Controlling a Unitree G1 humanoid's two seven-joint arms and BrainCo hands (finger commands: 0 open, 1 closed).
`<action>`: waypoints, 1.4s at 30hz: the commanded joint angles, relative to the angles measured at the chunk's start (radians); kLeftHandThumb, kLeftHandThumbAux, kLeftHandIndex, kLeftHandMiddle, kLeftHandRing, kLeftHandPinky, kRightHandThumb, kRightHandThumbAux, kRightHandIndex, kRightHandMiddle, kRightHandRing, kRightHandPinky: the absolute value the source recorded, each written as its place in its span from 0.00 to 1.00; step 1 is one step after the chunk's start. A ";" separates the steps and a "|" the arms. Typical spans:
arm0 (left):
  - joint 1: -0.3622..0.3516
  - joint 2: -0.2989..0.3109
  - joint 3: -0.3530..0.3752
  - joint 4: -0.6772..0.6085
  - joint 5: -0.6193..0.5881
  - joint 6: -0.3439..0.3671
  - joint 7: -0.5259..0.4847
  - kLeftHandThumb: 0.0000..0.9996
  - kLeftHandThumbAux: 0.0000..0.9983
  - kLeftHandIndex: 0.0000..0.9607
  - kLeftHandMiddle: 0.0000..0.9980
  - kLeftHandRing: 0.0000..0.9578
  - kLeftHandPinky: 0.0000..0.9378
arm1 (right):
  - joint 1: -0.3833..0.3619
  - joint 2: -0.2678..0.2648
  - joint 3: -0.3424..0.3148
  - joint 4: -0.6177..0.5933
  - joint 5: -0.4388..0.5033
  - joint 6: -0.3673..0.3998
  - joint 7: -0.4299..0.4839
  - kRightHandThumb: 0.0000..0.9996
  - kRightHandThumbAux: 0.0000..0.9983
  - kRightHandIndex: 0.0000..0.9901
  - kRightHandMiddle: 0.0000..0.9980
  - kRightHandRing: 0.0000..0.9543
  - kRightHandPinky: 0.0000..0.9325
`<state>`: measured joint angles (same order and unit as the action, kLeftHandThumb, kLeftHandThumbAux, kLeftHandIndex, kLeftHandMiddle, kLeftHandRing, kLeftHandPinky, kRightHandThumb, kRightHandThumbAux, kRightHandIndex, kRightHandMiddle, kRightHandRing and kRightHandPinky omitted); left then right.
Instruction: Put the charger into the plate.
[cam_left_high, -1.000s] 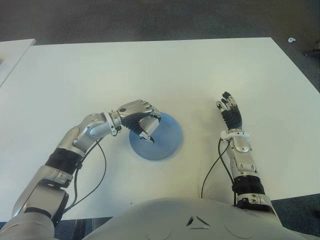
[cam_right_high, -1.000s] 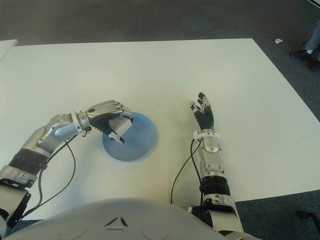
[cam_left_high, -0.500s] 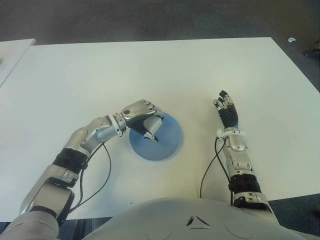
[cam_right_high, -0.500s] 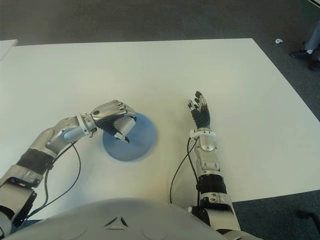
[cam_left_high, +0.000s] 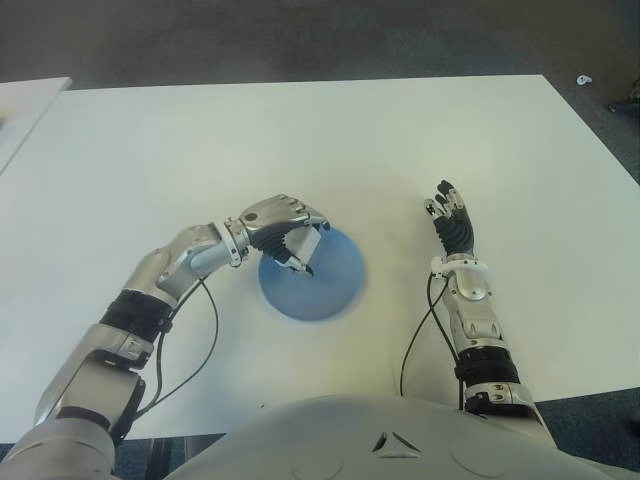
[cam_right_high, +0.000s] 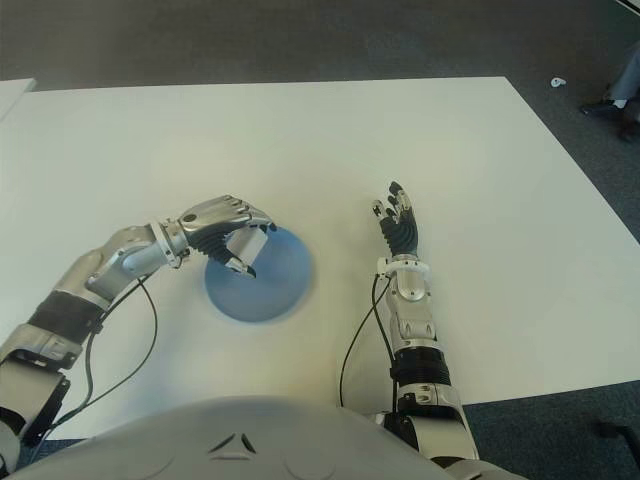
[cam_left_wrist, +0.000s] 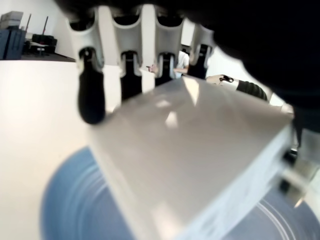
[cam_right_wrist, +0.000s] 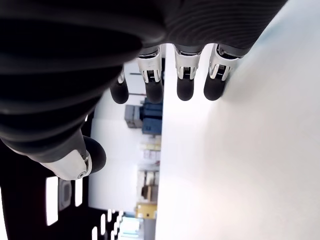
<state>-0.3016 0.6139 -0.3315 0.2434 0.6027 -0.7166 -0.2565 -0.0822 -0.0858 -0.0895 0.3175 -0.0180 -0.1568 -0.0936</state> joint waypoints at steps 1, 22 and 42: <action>0.013 0.021 0.010 -0.042 -0.072 0.057 -0.092 0.19 0.27 0.01 0.01 0.01 0.02 | 0.001 0.012 0.007 0.015 -0.010 0.025 -0.006 0.02 0.58 0.00 0.04 0.03 0.04; 0.029 0.036 0.082 -0.090 -0.269 0.195 -0.206 0.16 0.27 0.00 0.00 0.00 0.00 | 0.002 0.015 0.022 0.014 -0.018 0.011 -0.002 0.03 0.59 0.00 0.02 0.02 0.04; 0.042 -0.043 0.273 -0.362 -0.469 0.742 -0.222 0.04 0.56 0.06 0.06 0.03 0.03 | 0.004 0.022 0.020 0.008 -0.005 0.022 0.007 0.04 0.56 0.00 0.02 0.02 0.04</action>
<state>-0.2735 0.6059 -0.0906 -0.0961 0.1708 -0.0595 -0.4921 -0.0833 -0.0734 -0.0688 0.3150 -0.0278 -0.1568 -0.0918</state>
